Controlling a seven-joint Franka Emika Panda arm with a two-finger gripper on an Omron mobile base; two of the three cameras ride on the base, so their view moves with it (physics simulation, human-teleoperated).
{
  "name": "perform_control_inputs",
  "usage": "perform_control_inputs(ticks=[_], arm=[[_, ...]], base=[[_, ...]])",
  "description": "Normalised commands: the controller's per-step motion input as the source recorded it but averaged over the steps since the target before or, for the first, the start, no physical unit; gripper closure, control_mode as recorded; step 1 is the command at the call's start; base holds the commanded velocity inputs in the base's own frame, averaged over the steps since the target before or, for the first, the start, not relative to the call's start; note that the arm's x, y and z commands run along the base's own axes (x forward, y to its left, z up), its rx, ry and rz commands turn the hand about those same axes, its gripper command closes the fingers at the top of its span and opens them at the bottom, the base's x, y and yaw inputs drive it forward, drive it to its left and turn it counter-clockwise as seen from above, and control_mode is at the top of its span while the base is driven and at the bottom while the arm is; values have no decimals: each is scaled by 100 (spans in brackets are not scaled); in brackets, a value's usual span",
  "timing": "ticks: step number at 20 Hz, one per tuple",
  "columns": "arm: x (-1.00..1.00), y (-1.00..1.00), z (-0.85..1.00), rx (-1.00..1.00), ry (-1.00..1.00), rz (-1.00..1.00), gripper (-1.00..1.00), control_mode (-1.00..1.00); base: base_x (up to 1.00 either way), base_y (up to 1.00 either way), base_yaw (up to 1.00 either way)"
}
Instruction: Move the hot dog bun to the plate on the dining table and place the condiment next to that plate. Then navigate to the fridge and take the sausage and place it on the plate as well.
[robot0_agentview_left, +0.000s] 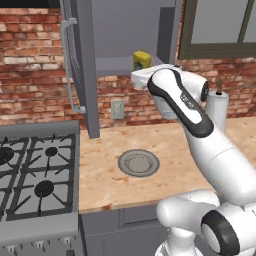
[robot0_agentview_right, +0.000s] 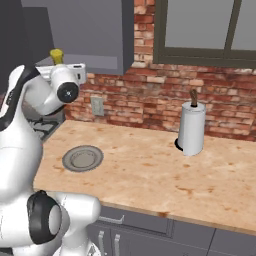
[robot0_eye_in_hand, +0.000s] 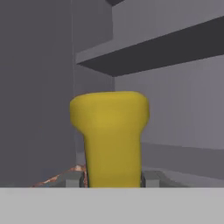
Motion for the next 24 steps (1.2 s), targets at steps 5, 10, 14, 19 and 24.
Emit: perform_control_inputs(ticks=[5,10,14,19,24], arm=[[-100,-48,34,2,10,-8,100,-100],[-97,-34,49,0,7,-7,100,-100],[-88,-31,56,0,11,-5,100,-100],[-77,-19,19,0,12,-1,100,-100],[-15,0,-5,0,0,0,100,100]], base=[[0,0,0],[0,0,0],[0,0,0],[0,0,0],[-80,0,-1]])
